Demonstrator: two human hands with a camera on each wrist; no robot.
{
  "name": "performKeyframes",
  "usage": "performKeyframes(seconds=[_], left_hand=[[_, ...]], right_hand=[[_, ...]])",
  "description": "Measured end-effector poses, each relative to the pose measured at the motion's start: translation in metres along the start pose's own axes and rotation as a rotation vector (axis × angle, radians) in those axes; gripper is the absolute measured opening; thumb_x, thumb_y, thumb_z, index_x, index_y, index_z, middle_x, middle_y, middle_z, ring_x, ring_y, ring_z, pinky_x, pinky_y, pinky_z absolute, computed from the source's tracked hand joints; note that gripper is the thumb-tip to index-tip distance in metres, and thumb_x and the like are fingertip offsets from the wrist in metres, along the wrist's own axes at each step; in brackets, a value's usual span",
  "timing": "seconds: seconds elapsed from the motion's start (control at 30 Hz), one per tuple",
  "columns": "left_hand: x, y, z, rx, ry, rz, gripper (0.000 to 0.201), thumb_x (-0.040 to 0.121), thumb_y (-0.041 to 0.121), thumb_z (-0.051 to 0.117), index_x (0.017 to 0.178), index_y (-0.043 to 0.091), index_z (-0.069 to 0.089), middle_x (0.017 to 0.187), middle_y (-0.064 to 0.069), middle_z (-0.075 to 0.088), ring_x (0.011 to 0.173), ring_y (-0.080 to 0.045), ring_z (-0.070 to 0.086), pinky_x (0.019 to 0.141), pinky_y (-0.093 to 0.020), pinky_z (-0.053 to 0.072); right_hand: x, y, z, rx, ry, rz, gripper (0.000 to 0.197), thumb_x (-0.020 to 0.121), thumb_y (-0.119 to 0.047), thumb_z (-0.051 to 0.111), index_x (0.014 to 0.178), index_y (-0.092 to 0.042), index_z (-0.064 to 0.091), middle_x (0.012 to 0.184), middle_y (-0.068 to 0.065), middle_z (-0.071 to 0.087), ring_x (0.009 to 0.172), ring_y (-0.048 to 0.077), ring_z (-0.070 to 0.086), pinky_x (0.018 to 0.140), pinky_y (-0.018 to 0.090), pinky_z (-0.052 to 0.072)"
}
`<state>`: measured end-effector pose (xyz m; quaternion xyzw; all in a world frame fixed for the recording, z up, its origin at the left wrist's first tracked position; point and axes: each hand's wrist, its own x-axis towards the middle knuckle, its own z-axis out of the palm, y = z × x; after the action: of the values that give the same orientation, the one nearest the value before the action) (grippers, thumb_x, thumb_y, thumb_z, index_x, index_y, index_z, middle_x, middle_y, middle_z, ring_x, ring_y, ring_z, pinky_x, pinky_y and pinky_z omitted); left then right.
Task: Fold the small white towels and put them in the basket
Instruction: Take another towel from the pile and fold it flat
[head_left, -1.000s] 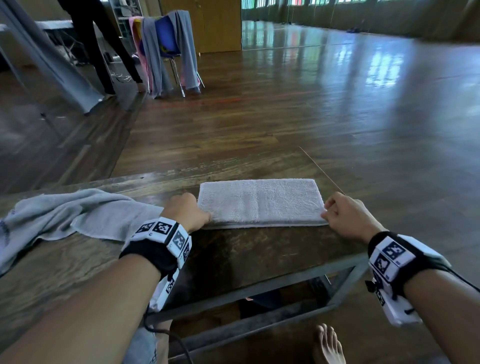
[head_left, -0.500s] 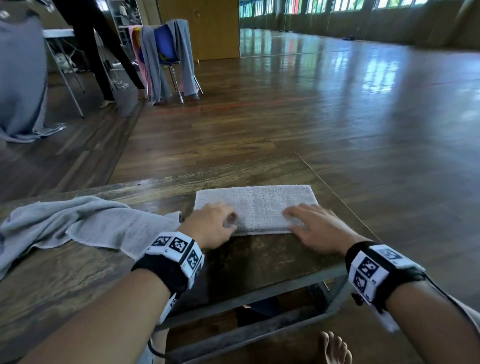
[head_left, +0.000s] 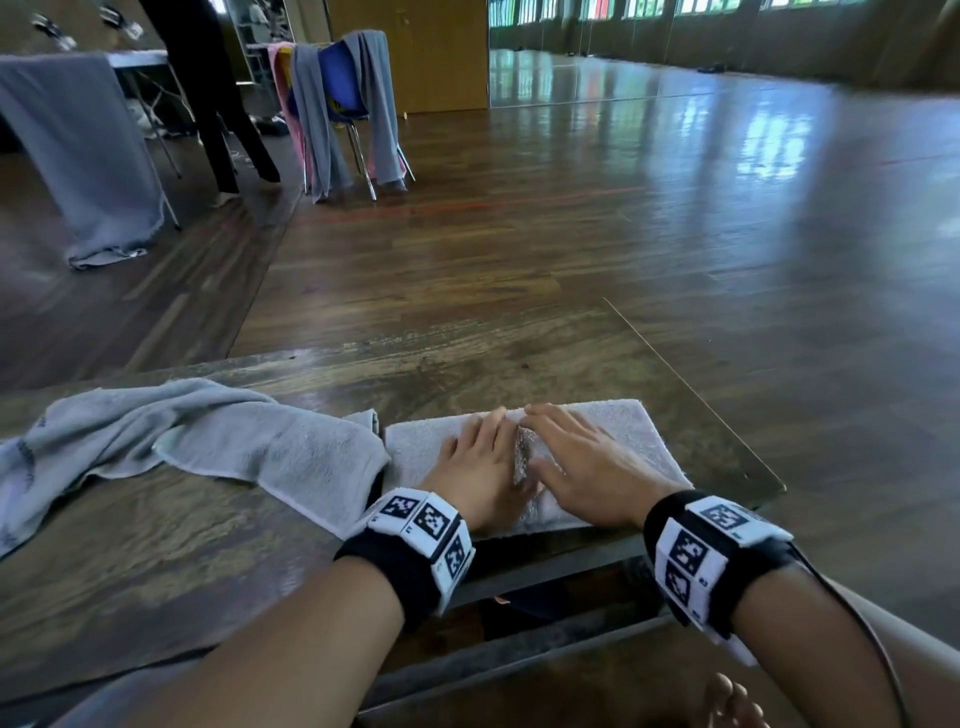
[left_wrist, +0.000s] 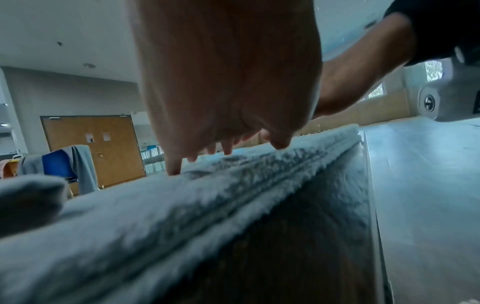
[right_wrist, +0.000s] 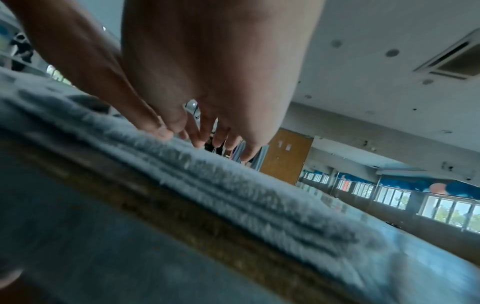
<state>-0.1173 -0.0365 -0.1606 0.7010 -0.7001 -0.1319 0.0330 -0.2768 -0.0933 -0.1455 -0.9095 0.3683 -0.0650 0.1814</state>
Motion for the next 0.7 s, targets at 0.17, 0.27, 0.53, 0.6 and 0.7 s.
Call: performKeyframes(seconds=[0.17, 0.27, 0.53, 0.6, 0.7], left_hand=[[0.003, -0.017, 0.012, -0.04, -0.168, -0.023, 0.082, 0.096, 0.068, 0.022, 0.157, 0.025, -0.013, 0.164, 0.007, -0.022, 0.15, -0.015, -0.023, 0.121, -0.047, -0.012], [0.003, -0.024, 0.011, -0.023, -0.175, -0.023, 0.09, 0.087, 0.081, 0.019, 0.155, 0.033, -0.016, 0.163, 0.012, -0.024, 0.149, -0.011, -0.023, 0.121, -0.045, -0.013], [0.0, -0.046, 0.003, -0.038, -0.262, -0.067, 0.124, 0.047, 0.107, 0.022, 0.145, 0.05, -0.028, 0.158, 0.014, -0.036, 0.145, -0.012, -0.033, 0.117, -0.045, -0.019], [-0.003, -0.051, -0.001, -0.049, -0.285, -0.079, 0.129, 0.046, 0.107, 0.029, 0.145, 0.049, -0.03, 0.157, 0.013, -0.038, 0.144, -0.013, -0.035, 0.118, -0.045, -0.019], [-0.009, -0.057, -0.008, -0.044, -0.323, -0.105, 0.133, 0.048, 0.104, 0.039, 0.145, 0.047, -0.032, 0.155, 0.01, -0.041, 0.143, -0.015, -0.037, 0.118, -0.047, -0.02]], right_hand=[[0.006, 0.016, 0.014, -0.033, -0.267, 0.11, 0.065, 0.104, -0.059, 0.025, 0.16, -0.041, -0.004, 0.168, -0.014, -0.014, 0.153, 0.008, -0.019, 0.125, 0.039, -0.01], [0.007, 0.03, 0.011, -0.086, -0.314, 0.117, 0.082, 0.088, -0.081, 0.019, 0.157, -0.047, -0.01, 0.166, -0.015, -0.023, 0.151, 0.01, -0.026, 0.124, 0.04, -0.013], [0.005, 0.054, 0.009, -0.116, -0.348, 0.187, 0.129, 0.047, -0.111, 0.024, 0.151, -0.051, -0.025, 0.159, -0.016, -0.037, 0.145, 0.009, -0.036, 0.119, 0.042, -0.017], [0.003, 0.059, 0.006, -0.118, -0.352, 0.246, 0.136, 0.042, -0.112, 0.027, 0.15, -0.05, -0.027, 0.158, -0.016, -0.039, 0.145, 0.01, -0.037, 0.12, 0.044, -0.017], [-0.005, 0.065, 0.0, -0.11, -0.334, 0.326, 0.141, 0.037, -0.113, 0.025, 0.15, -0.047, -0.028, 0.158, -0.016, -0.039, 0.147, 0.011, -0.036, 0.121, 0.049, -0.014]])
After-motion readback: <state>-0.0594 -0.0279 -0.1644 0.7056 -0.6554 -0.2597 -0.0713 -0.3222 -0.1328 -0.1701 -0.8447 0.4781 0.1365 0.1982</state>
